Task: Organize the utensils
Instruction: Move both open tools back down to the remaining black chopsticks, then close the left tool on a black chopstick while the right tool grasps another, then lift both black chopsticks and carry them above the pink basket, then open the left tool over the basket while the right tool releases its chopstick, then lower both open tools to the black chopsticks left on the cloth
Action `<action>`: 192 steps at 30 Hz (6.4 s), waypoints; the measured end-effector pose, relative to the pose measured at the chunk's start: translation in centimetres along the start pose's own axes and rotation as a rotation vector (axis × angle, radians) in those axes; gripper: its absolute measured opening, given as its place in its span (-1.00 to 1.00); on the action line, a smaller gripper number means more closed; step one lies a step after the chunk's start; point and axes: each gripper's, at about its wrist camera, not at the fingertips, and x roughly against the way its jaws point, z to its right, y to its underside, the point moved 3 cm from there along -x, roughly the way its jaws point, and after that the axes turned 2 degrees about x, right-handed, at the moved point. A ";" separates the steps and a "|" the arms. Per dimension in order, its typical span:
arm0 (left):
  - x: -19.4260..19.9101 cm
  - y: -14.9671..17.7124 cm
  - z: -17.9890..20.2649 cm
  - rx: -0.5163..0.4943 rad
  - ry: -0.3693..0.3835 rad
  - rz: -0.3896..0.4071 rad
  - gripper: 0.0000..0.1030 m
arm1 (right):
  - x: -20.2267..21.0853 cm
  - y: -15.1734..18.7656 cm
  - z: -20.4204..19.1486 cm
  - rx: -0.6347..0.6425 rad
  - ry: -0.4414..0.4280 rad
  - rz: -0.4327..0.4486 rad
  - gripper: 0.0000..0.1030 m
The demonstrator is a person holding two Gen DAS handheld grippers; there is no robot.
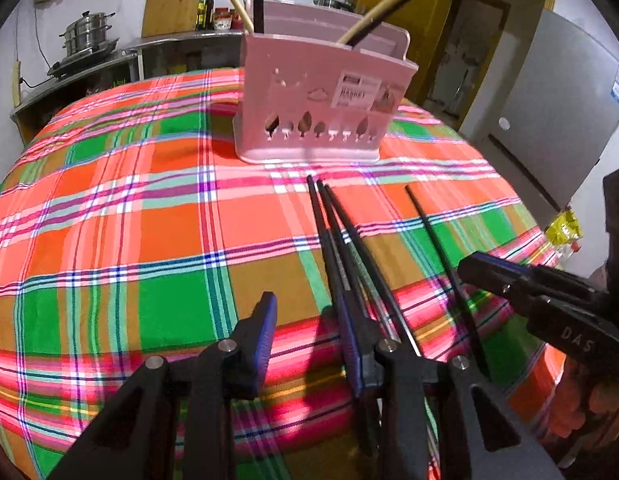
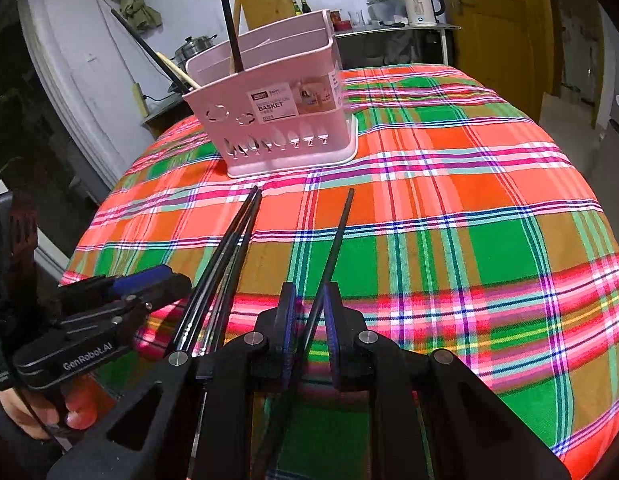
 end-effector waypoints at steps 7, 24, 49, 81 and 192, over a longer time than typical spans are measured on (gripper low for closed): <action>0.0 -0.2 0.4 -0.009 -0.005 0.003 -0.36 | -0.8 0.2 0.2 -0.005 0.012 -0.017 -0.72; 0.7 0.5 -1.1 -0.038 -0.095 0.030 -0.59 | -1.4 0.1 0.6 -0.003 0.015 -0.031 -0.72; -2.1 -3.4 -3.0 0.019 -0.125 -0.023 -0.84 | -3.6 -3.4 1.1 0.013 0.082 -0.063 -0.85; 12.7 -9.8 -0.6 -0.040 -0.030 0.275 -0.90 | 11.2 -10.1 -4.9 0.156 0.015 0.299 -0.91; 5.6 -0.2 -1.6 0.035 0.091 0.154 -0.46 | 0.6 0.3 -5.7 0.136 -0.094 0.010 -0.80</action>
